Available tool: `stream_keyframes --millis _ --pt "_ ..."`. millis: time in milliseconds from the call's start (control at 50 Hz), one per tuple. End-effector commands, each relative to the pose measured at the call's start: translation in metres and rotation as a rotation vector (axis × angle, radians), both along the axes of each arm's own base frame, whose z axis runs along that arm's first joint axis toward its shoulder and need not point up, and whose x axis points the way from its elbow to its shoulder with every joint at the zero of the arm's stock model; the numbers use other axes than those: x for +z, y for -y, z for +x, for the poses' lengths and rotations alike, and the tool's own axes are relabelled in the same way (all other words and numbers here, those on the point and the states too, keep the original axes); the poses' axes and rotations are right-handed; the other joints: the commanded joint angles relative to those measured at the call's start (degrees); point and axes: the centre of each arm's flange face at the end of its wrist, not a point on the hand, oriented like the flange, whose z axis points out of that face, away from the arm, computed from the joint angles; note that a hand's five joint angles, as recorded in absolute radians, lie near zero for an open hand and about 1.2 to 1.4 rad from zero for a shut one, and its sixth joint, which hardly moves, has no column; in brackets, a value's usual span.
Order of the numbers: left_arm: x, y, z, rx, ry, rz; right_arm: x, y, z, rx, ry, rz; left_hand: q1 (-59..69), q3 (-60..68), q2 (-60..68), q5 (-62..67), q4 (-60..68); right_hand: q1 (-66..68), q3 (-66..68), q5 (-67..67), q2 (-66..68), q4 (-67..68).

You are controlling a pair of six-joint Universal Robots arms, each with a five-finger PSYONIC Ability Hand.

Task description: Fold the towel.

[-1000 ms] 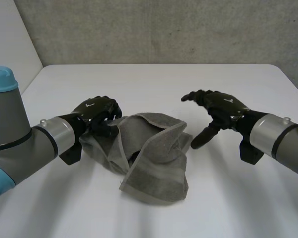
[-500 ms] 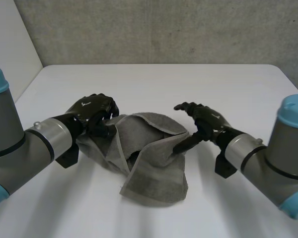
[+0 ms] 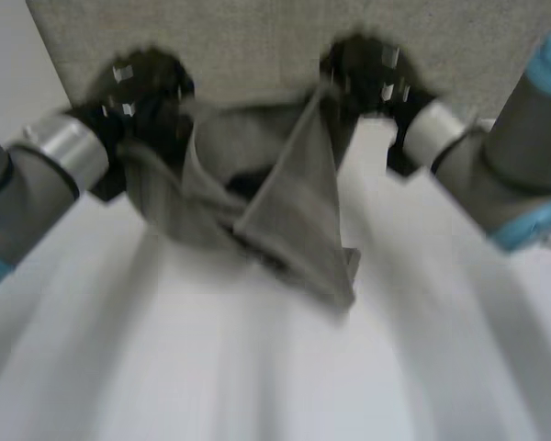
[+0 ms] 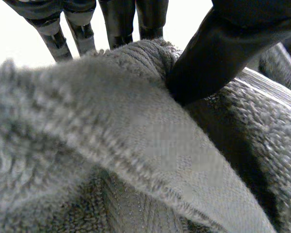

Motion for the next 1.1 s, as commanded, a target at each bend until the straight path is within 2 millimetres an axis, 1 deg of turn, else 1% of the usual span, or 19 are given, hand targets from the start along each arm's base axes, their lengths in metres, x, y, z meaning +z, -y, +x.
stream_keyframes --millis 20,140,180,200,240,300,320,340,360,380,400,420,440,460,580,740,840,940,1100 --pt "0.078 -0.017 0.002 -0.017 -0.149 -0.349 0.087 -0.03 -0.006 0.158 0.124 -0.261 5.2 -2.9 3.6 3.5 -3.2 7.3 -2.0 4.9 5.0 -3.3" --pt "0.069 -0.025 0.007 -0.024 -0.161 -0.344 0.047 -0.031 -0.013 0.264 0.039 -0.195 5.2 -2.9 3.6 3.5 -3.2 7.3 -2.0 4.9 5.0 -3.3" --pt "0.044 -0.019 0.006 -0.019 -0.131 -0.276 0.016 -0.031 -0.015 0.317 -0.023 -0.131 5.2 -2.9 3.6 3.5 -3.2 7.3 -2.0 4.9 5.0 -3.3" --pt "0.044 -0.019 0.006 -0.019 -0.131 -0.275 0.016 -0.031 -0.015 0.318 -0.023 -0.13 5.2 -2.9 3.6 3.5 -3.2 7.3 -2.0 4.9 5.0 -3.3" --pt "0.003 -0.012 0.006 -0.009 -0.077 -0.164 -0.024 -0.028 -0.013 0.363 -0.094 -0.062 5.2 -2.9 3.6 3.5 -3.2 7.3 -2.0 4.9 5.0 -3.3" --pt "-0.017 -0.007 0.009 0.004 -0.041 -0.115 -0.044 -0.024 -0.015 0.369 -0.134 -0.033 5.2 -2.9 3.6 3.5 -3.2 7.3 -2.0 4.9 5.0 -3.3" --pt "-0.037 -0.001 0.015 0.027 0.004 -0.074 -0.059 -0.02 -0.02 0.363 -0.178 -0.006 5.2 -2.9 3.6 3.5 -3.2 -11.0 -2.0 -13.3 -13.3 -3.3" --pt "-0.056 0.007 0.021 0.051 0.058 -0.04 -0.072 -0.016 -0.027 0.345 -0.23 0.022 -2.0 -2.9 -3.5 -3.6 -3.2 -41.3 -2.0 -43.7 -43.6 -3.3" --pt "-0.056 0.007 0.021 0.052 0.058 -0.04 -0.073 -0.016 -0.027 0.345 -0.23 0.022 -2.0 -2.9 -3.6 -3.7 -3.2 -41.6 -2.0 -44.0 -43.9 -3.3" --pt "-0.072 0.013 0.027 0.075 0.118 -0.023 -0.082 -0.013 -0.033 0.325 -0.292 0.034 -21.7 -2.9 -23.3 -23.3 -3.2 -69.2 -2.0 -65.1 -71.5 -3.3" --pt "-0.082 0.018 0.033 0.097 0.18 -0.016 -0.086 -0.013 -0.037 0.318 -0.356 0.029 -43.4 -2.9 -44.9 -45.0 -3.2 -72.7 -2.0 -65.1 -75.0 -3.3" --pt "-0.082 0.018 0.033 0.097 0.181 -0.016 -0.086 -0.013 -0.037 0.318 -0.357 0.028 -43.6 -2.9 -45.2 -45.2 -3.2 -72.7 -2.0 -65.1 -75.0 -3.3" --pt "-0.091 0.022 0.039 0.12 0.253 -0.014 -0.086 -0.015 -0.04 0.312 -0.416 0.015 -59.6 -2.9 -61.2 -61.2 -3.2 -72.7 -2.0 -65.1 -75.0 -3.3" --pt "-0.096 0.027 0.047 0.146 0.32 -0.014 -0.085 -0.02 -0.044 0.311 -0.468 0.016 -65.1 -2.9 -66.6 -66.5 -3.2 -72.7 -2.0 -65.1 -75.0 -3.3" --pt "-0.102 0.031 0.059 0.176 0.431 -0.008 -0.085 -0.028 -0.048 0.224 -0.538 0.076 -65.1 -2.9 -66.7 -66.5 -3.2 -72.7 -2.0 -65.1 -75.0 -3.3" --pt "-0.093 0.019 0.054 0.161 0.392 0.009 -0.083 -0.048 -0.058 0.107 -0.365 0.231 -65.0 -2.9 -66.5 -66.5 -3.2 -72.7 -2.0 -65.1 -75.0 -3.3" --pt "-0.096 -0.008 0.038 0.094 0.34 0.085 -0.11 -0.064 -0.069 0.022 -0.261 0.39 -64.8 -2.9 -66.4 -66.4 -3.2 -72.7 -2.0 -65.1 -75.0 -3.3" --pt "-0.1 -0.043 0.024 0.033 0.269 0.189 -0.127 -0.075 -0.077 -0.033 -0.259 0.412 -64.3 -2.9 -65.9 -65.9 -3.2 -72.7 -2.0 -65.1 -75.0 -3.3" --pt "-0.11 -0.079 0.008 0.033 0.248 0.252 -0.15 -0.091 -0.087 -0.105 -0.267 0.45 -61.9 -2.9 -63.5 -63.6 -3.2 -72.7 -2.0 -65.1 -75.0 -3.3"
